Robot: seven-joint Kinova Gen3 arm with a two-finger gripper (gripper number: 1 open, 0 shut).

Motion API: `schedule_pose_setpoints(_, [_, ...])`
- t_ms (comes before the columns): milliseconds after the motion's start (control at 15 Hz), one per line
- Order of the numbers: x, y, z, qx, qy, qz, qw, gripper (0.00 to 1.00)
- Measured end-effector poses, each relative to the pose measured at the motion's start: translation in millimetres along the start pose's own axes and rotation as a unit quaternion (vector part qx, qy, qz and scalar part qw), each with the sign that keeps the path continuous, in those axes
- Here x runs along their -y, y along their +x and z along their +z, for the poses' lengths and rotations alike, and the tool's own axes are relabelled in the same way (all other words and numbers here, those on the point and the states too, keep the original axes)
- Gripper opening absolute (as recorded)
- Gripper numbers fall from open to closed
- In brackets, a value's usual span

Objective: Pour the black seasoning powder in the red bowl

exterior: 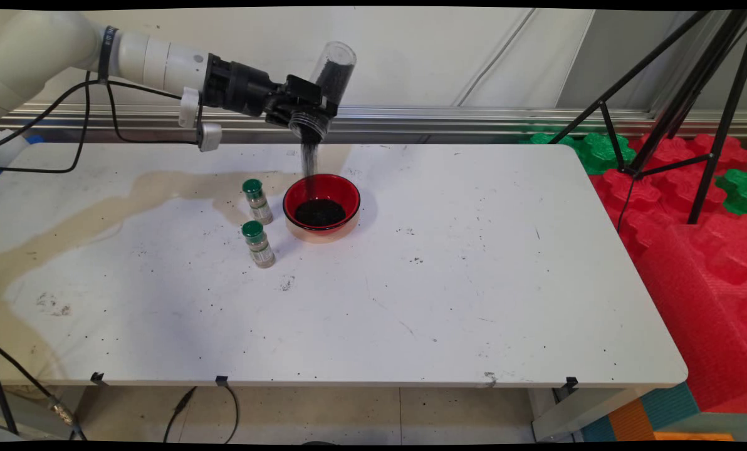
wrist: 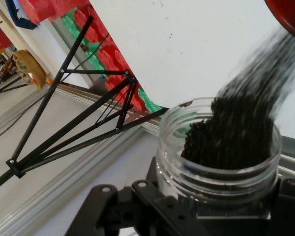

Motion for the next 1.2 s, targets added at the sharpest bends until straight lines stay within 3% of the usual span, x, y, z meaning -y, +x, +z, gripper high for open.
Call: schedule_pose_setpoints(1200, [0.6,0.3,-7.8,-0.003,-0.013,-0.042,0.9990,0.00])
